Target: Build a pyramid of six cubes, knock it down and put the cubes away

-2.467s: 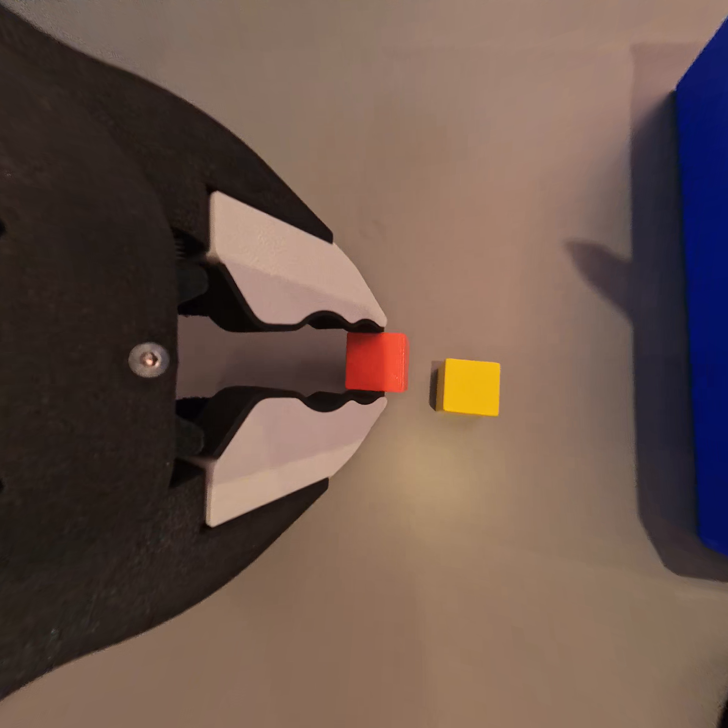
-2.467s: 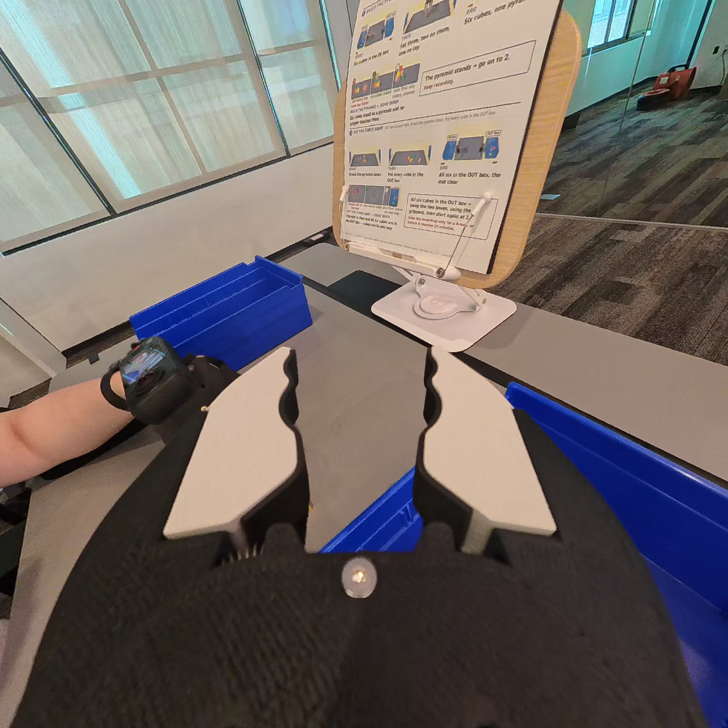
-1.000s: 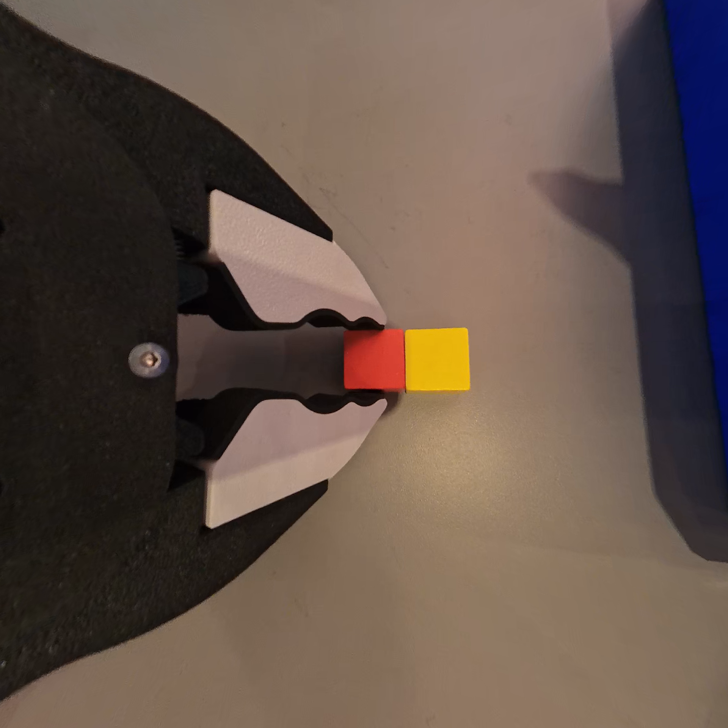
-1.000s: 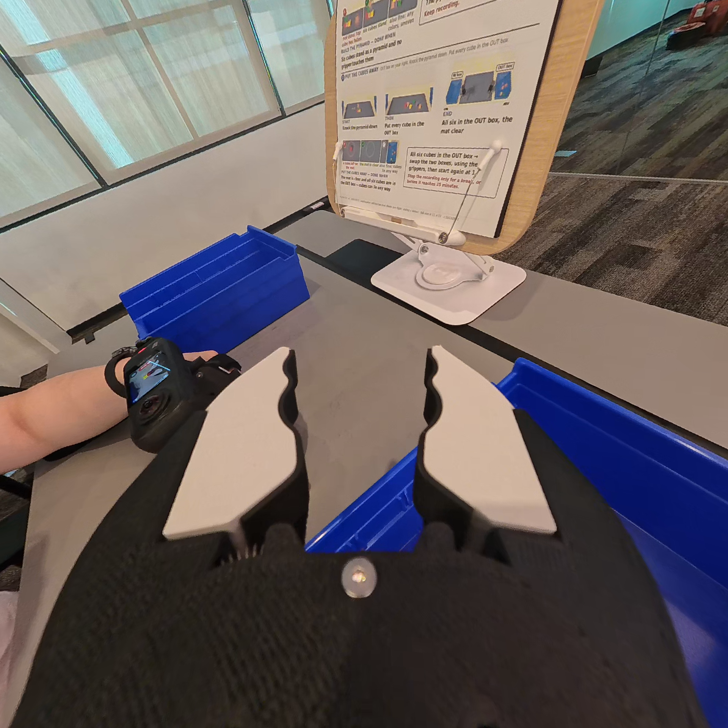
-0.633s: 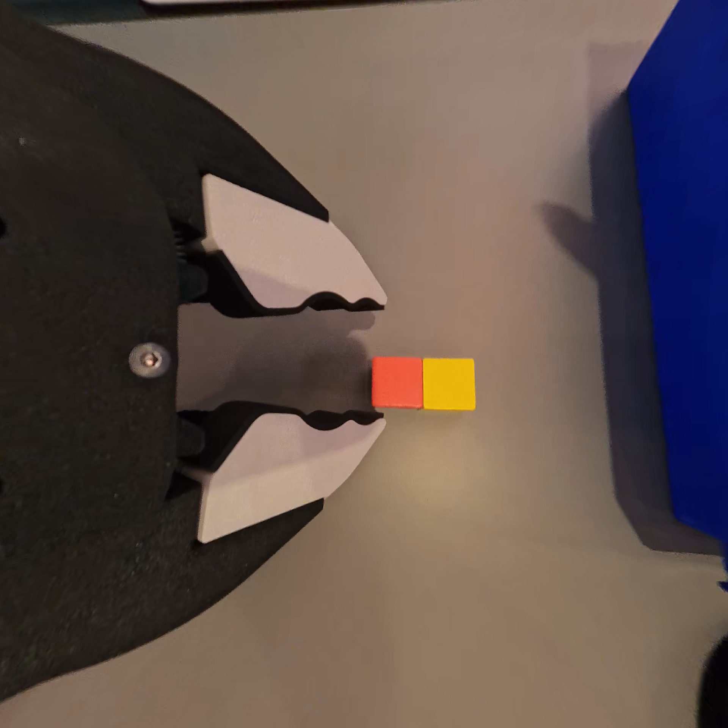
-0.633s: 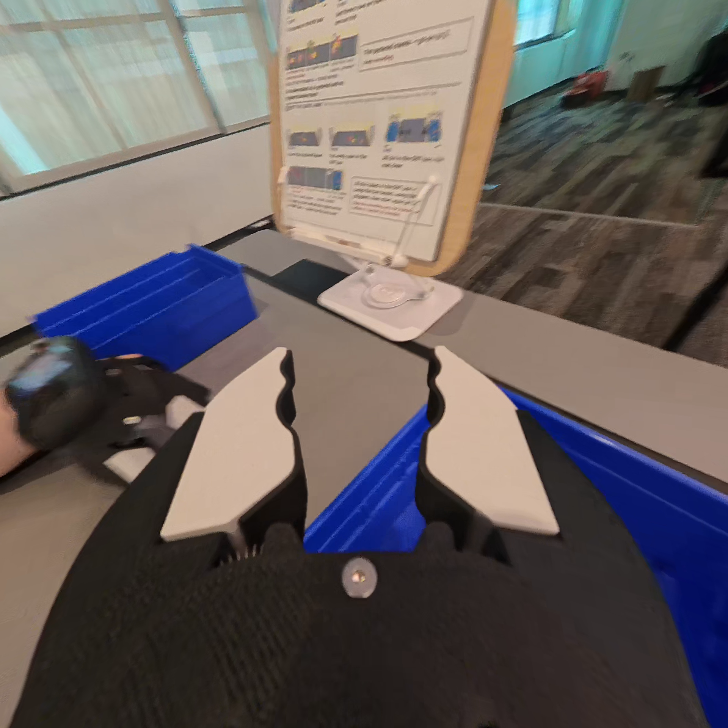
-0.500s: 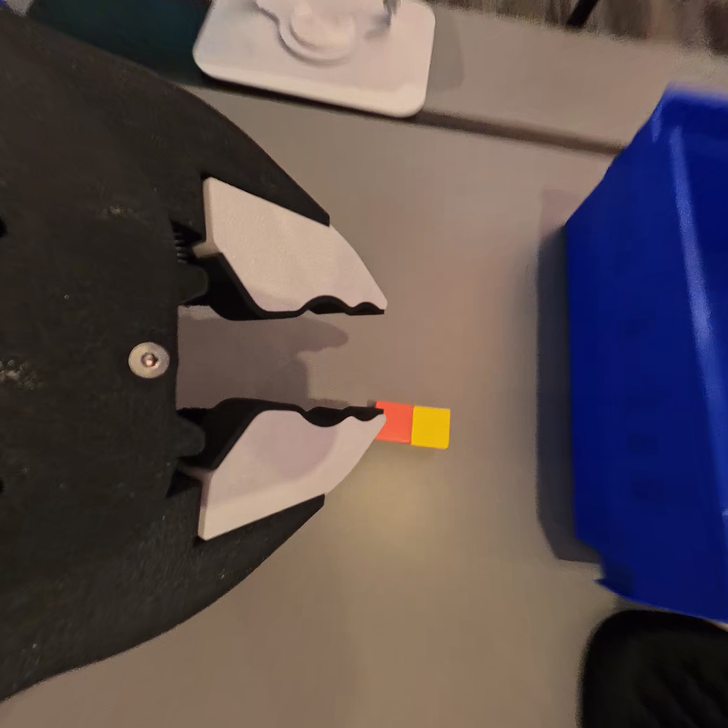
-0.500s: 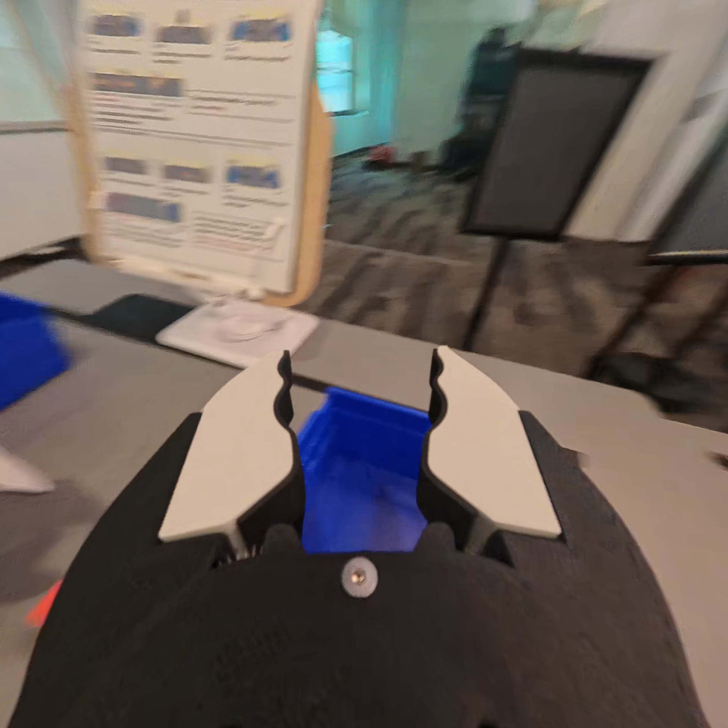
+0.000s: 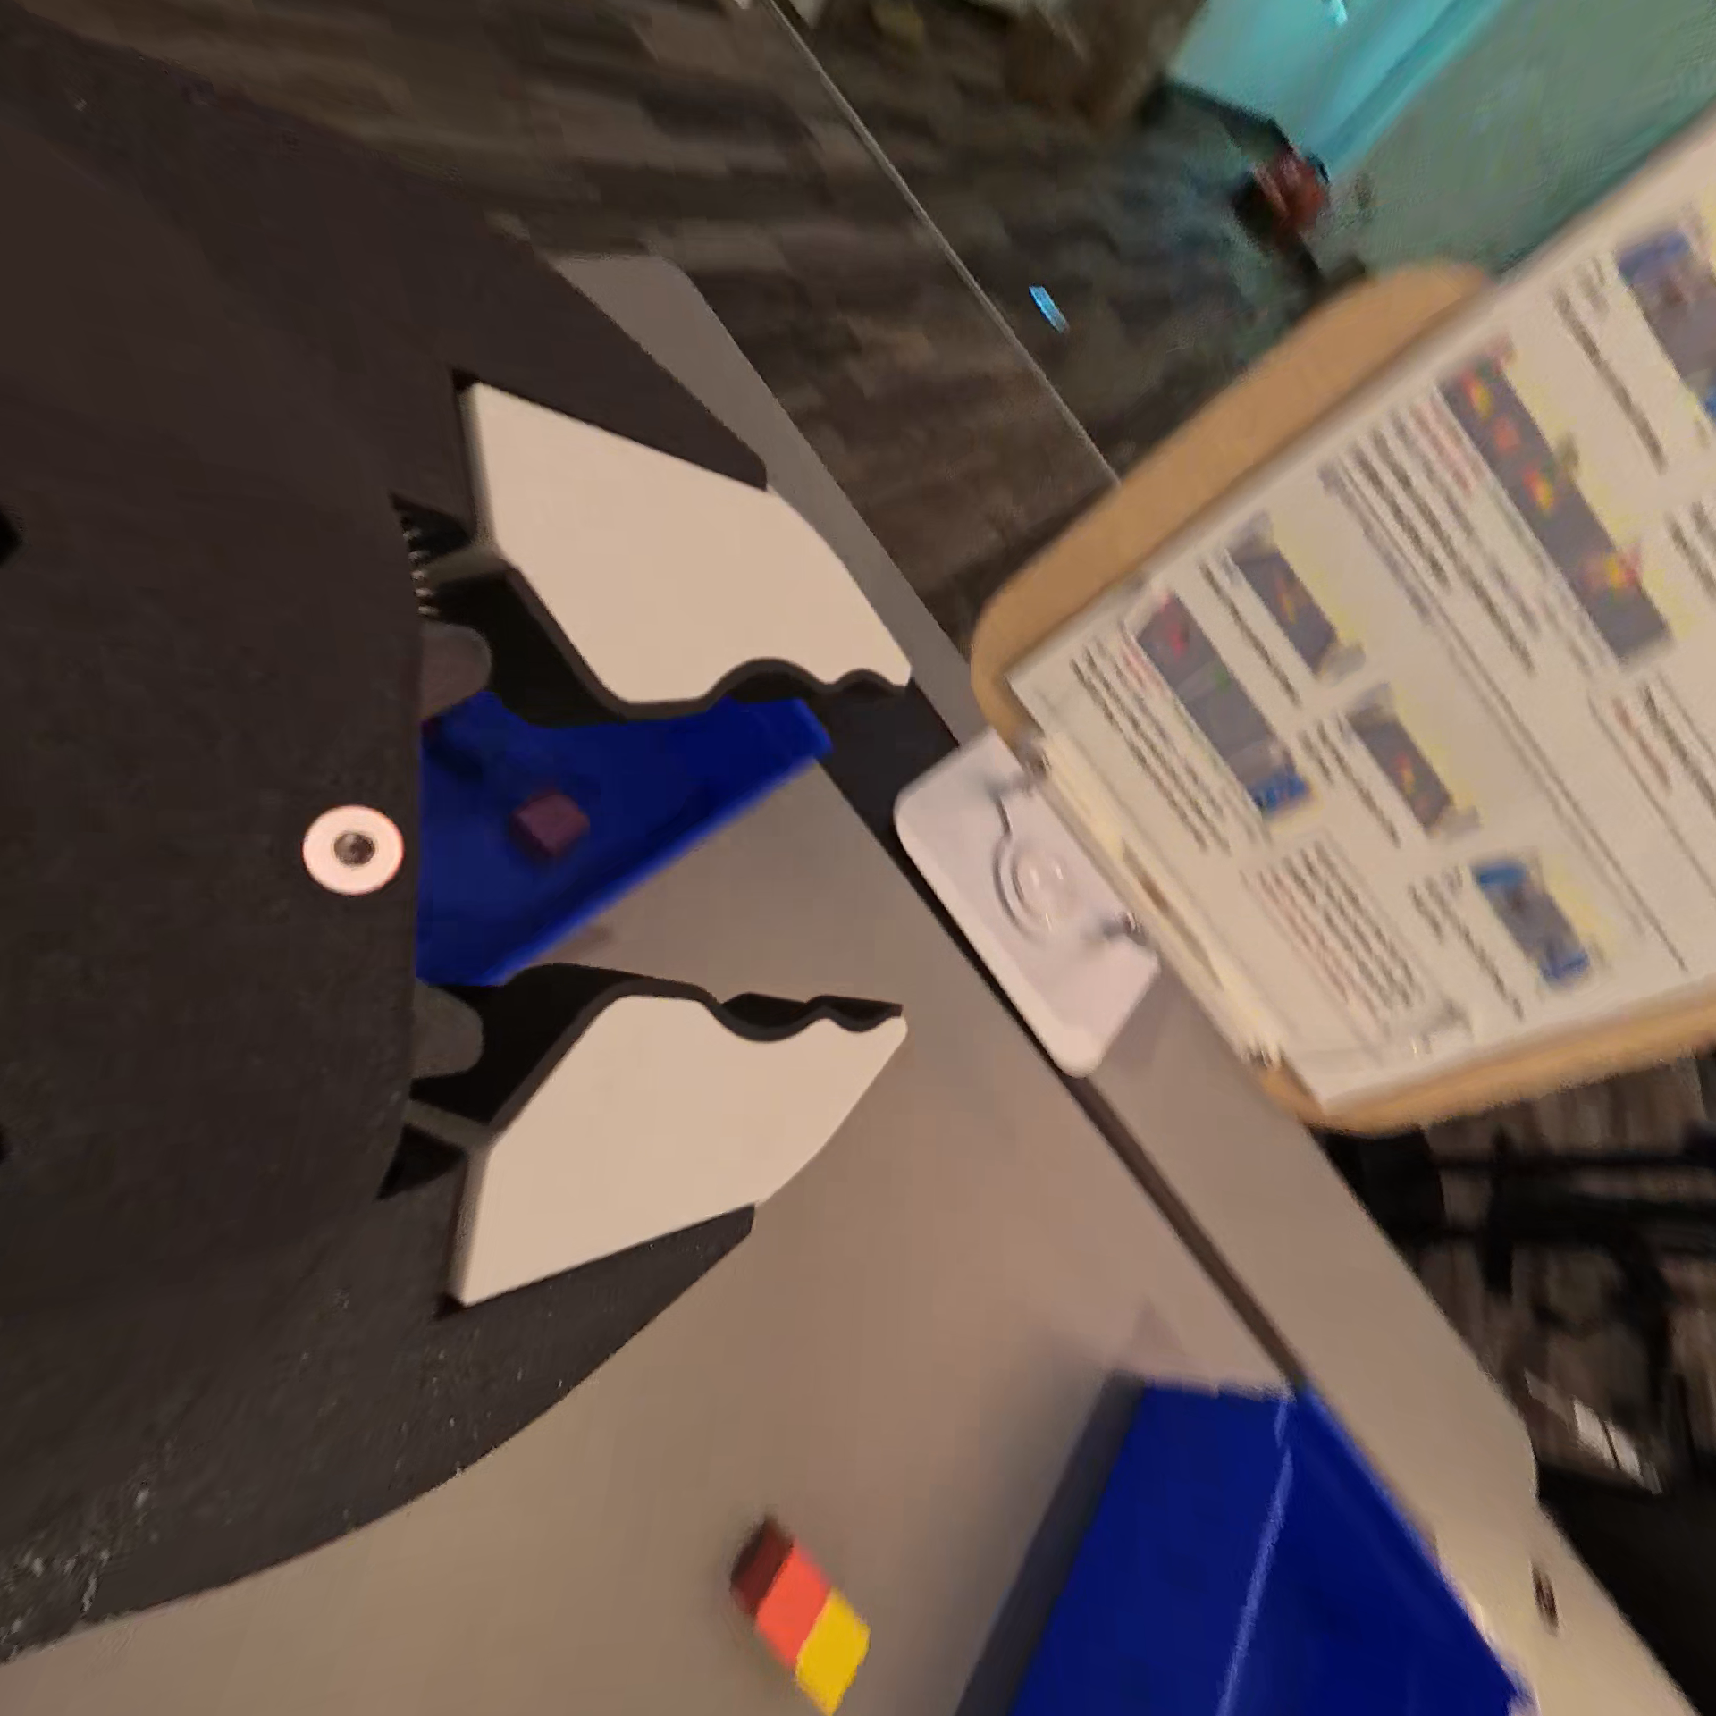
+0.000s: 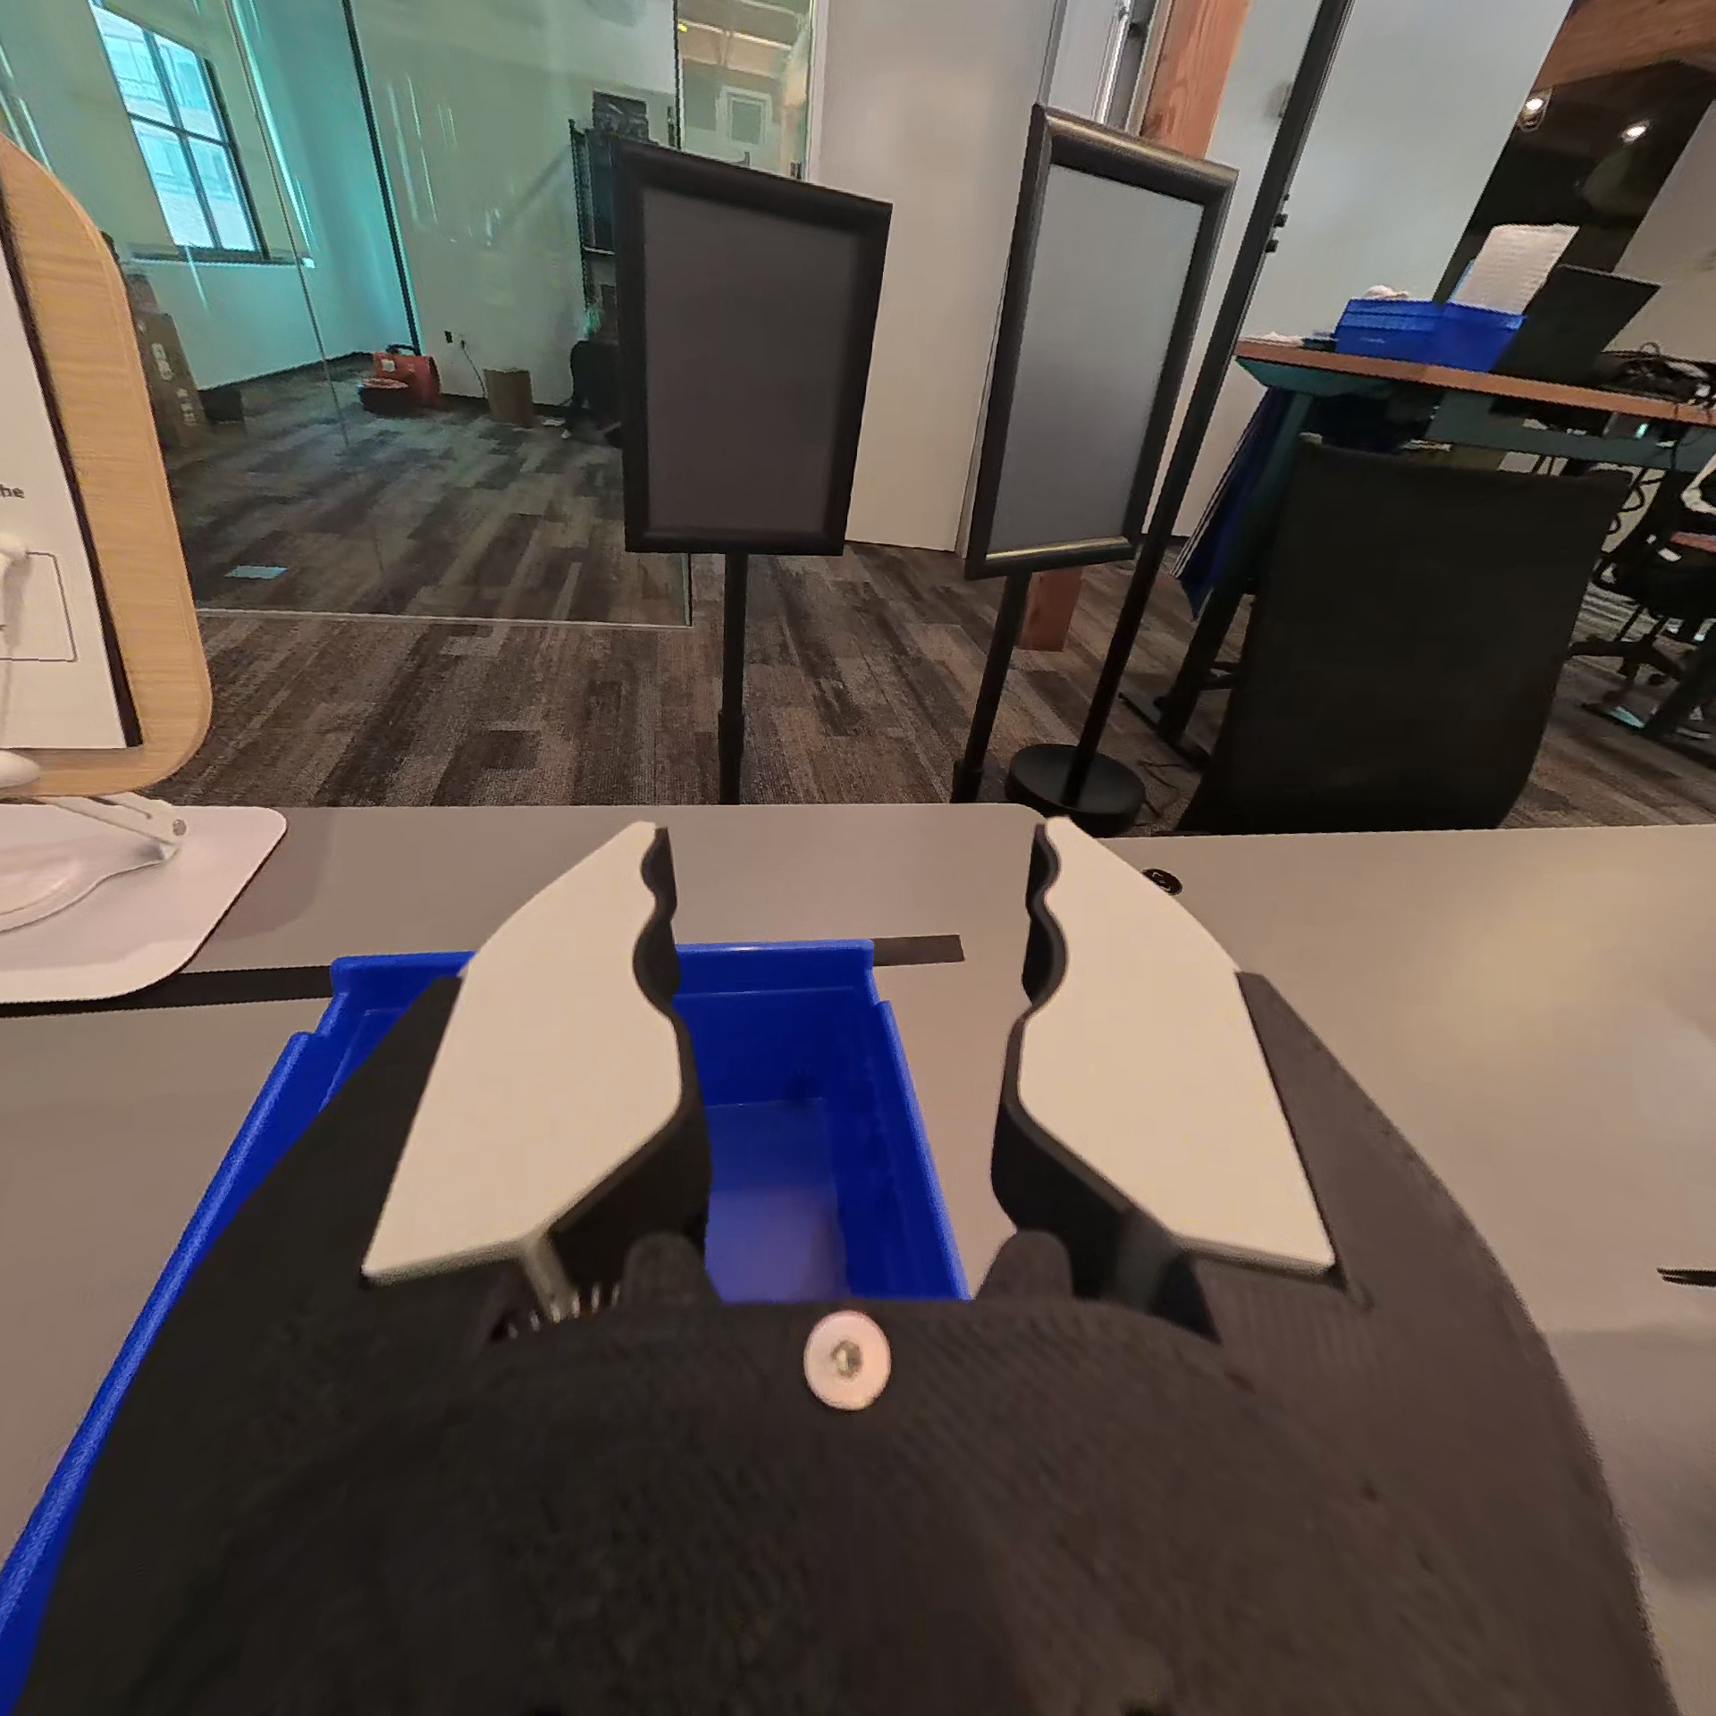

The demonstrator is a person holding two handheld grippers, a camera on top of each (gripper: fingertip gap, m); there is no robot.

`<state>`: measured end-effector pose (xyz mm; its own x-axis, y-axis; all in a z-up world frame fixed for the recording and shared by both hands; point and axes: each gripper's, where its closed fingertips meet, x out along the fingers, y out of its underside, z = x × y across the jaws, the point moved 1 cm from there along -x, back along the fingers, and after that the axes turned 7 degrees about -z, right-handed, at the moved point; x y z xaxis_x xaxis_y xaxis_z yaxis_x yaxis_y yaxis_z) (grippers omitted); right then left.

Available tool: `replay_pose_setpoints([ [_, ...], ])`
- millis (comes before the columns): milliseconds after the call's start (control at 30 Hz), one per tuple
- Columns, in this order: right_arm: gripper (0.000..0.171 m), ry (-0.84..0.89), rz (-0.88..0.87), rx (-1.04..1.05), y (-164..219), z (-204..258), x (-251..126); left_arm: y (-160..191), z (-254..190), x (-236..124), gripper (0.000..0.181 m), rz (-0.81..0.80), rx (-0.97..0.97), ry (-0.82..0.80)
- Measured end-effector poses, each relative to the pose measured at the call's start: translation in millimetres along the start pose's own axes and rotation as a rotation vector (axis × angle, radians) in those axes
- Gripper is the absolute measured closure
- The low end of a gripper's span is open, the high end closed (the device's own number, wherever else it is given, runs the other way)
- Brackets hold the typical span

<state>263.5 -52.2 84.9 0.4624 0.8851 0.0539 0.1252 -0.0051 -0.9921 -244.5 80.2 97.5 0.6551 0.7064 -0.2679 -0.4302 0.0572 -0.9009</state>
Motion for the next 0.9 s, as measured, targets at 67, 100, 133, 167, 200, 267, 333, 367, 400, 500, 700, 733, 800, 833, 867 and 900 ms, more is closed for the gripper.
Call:
replay_pose_setpoints([
  [67,0.097,-0.008,0.004,0.005,1,1,1,19,34,-11,0.124,0.071,0.007,-0.129],
  [100,0.097,-0.015,0.010,0.007,2,2,1,32,51,-17,0.127,0.128,0.031,-0.200],
  [133,0.097,-0.021,0.014,0.007,3,3,2,45,65,-22,0.127,0.189,0.058,-0.260],
  [167,0.097,-0.023,0.018,0.002,4,3,2,56,77,-26,0.124,0.237,0.070,-0.298],
  [200,0.097,-0.024,0.023,-0.004,5,4,2,65,86,-30,0.123,0.271,0.066,-0.324],
  [267,0.097,-0.031,0.030,-0.016,6,6,3,83,99,-38,0.124,0.338,0.041,-0.350],
  [333,0.097,-0.037,0.039,-0.025,8,8,4,103,107,-48,0.124,0.425,0.024,-0.347],
  [367,0.097,-0.039,0.042,-0.031,9,8,4,114,108,-53,0.124,0.476,0.016,-0.332],
  [400,0.097,-0.044,0.045,-0.036,9,9,4,127,107,-58,0.124,0.534,-0.002,-0.304],
  [500,0.097,-0.059,0.056,-0.041,12,12,6,167,103,-71,0.123,0.713,-0.008,-0.230],
  [700,0.097,-0.094,0.066,-0.032,16,18,9,201,88,-61,0.130,0.767,0.127,-0.027],
  [733,0.097,-0.101,0.068,-0.031,17,20,10,205,83,-58,0.130,0.768,0.145,0.007],
  [800,0.097,-0.110,0.072,-0.034,19,22,11,214,72,-52,0.132,0.788,0.142,0.086],
  [833,0.097,-0.117,0.072,-0.036,19,24,11,221,69,-50,0.132,0.808,0.144,0.108],
  [867,0.097,-0.125,0.072,-0.036,19,25,11,227,70,-49,0.132,0.838,0.145,0.110],
  [900,0.097,-0.132,0.072,-0.036,20,27,12,234,71,-47,0.132,0.872,0.131,0.107],
])
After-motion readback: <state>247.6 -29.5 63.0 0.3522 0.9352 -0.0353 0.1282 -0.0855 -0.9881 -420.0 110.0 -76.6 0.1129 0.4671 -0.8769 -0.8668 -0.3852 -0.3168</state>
